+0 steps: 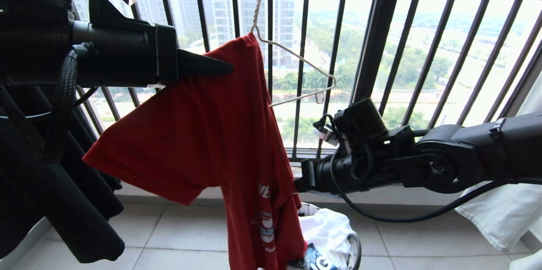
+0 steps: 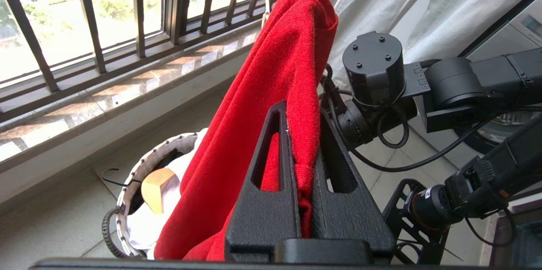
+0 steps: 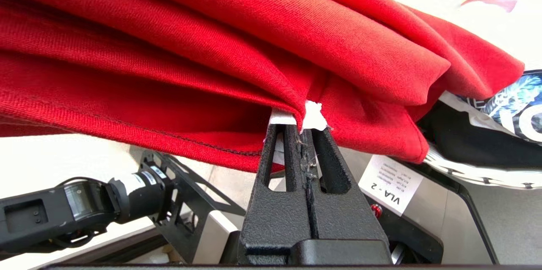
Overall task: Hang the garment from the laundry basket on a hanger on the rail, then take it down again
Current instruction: Hang the clothes on the clothes rack
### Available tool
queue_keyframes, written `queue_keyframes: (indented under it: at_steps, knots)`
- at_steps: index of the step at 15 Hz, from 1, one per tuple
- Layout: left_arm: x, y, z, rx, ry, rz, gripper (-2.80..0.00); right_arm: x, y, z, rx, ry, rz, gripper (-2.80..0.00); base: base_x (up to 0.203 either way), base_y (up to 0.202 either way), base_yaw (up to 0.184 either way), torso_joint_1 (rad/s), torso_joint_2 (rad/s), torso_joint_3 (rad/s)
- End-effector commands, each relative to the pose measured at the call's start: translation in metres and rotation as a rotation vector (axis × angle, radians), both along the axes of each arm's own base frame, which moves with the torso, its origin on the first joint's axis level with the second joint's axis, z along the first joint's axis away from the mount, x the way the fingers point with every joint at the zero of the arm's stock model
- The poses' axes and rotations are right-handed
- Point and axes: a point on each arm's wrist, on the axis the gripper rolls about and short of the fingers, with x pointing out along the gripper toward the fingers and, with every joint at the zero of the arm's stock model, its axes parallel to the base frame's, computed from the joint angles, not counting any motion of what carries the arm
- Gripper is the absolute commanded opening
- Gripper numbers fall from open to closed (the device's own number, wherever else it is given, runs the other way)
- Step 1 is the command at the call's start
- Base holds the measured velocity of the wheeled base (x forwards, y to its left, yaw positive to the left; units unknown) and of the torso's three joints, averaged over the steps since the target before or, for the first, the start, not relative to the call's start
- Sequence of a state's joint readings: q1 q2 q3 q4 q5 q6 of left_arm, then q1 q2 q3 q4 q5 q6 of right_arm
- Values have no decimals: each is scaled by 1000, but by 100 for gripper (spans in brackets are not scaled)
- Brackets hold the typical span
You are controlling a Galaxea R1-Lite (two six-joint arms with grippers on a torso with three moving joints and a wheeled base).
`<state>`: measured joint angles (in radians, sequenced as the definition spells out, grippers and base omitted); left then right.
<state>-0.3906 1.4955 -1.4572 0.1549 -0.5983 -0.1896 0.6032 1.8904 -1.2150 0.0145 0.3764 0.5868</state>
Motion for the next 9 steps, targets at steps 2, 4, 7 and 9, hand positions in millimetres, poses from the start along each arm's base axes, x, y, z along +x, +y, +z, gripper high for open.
queue_keyframes:
  at_steps: [2,4,7,9]
  knots:
    - [5,-2,-4,7,15,-4,-280,-5,-5,16,-4,-45,-20,-280,0,0,0,0,0,0]
    - [6,-3,-5,9,18,-4,-280,-2,-9,18,-16,-66,-46,-280,0,0,0,0,0,0]
    - [4,-2,-4,5,19,-3,-280,14,-22,18,-27,-83,-104,-280,0,0,0,0,0,0]
    - [4,-2,-4,3,19,-4,-280,24,-36,23,-42,-121,-150,-280,0,0,0,0,0,0]
